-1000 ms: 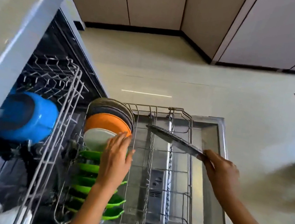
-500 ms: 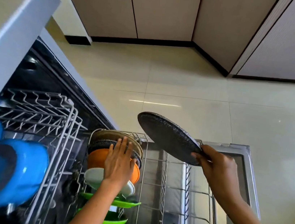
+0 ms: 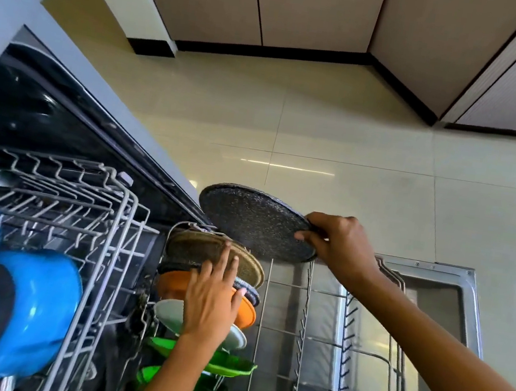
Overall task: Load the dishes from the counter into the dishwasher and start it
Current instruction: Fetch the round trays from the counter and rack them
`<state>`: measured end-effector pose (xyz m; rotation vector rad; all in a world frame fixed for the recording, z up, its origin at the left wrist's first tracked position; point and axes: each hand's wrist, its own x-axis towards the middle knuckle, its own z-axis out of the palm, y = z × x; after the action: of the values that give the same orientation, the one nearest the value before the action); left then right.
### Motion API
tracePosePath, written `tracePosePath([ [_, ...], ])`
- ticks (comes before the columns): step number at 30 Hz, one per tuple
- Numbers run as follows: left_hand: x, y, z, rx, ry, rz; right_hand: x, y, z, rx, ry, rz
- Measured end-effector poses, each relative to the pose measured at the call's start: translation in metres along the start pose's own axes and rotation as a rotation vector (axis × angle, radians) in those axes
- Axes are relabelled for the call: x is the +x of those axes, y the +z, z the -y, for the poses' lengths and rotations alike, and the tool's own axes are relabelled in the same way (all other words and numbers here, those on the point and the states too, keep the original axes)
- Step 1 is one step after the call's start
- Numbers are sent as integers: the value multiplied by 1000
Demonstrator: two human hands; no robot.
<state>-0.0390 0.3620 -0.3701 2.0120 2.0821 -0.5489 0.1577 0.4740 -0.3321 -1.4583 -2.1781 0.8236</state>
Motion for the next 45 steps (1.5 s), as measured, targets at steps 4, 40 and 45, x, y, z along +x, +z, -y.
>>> tracePosePath([
  [4,-4,-2,-2,-29,-35,12,22,11,9,10,11,62],
  [40,-21,9,-4,-224,-141,13,45,97,42,-207,72,325],
  [45,-20,14,-3,-215,-106,-61,36,118,47,-139,24,420],
])
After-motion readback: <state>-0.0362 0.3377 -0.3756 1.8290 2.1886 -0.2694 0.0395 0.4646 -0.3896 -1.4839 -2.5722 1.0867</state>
